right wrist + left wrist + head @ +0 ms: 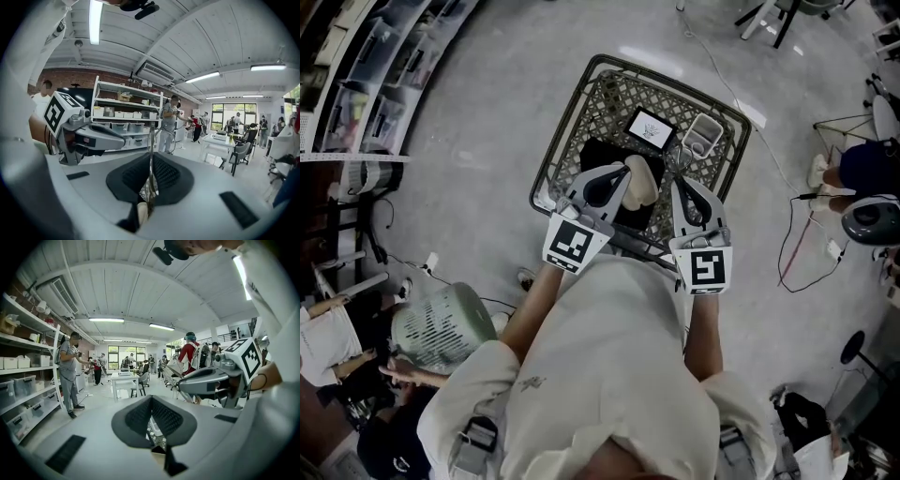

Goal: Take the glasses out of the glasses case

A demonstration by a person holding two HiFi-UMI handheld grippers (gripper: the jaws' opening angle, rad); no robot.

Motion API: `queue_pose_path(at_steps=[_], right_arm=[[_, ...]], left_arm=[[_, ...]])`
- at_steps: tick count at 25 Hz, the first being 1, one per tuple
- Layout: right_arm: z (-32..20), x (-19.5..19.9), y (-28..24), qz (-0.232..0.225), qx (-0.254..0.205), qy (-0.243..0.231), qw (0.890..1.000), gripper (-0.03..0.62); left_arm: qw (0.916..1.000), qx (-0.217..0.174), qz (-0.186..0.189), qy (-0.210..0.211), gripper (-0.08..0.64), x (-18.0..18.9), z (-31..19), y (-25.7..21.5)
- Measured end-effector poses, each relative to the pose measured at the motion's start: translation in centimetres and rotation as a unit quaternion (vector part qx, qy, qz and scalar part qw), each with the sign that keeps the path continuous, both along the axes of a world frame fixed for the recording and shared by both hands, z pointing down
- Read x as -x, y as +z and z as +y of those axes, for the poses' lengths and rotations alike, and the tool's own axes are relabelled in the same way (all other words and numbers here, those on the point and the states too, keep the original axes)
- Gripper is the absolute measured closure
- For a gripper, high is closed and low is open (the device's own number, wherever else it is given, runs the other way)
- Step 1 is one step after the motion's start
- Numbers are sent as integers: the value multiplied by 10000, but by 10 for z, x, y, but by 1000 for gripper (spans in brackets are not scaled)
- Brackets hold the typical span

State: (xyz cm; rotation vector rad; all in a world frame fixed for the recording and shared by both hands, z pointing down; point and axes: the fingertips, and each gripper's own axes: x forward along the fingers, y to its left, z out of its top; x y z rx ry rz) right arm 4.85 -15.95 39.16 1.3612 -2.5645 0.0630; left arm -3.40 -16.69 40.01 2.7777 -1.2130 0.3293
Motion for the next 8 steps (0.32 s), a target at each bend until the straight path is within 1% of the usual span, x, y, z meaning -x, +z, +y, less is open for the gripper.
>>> queue_pose_path(at_steps=[8], right_arm=[[2,-5,6,-33,0,-75,10000,575]], left_arm=[[10000,-10,-34,-76,548,-4,4,3]])
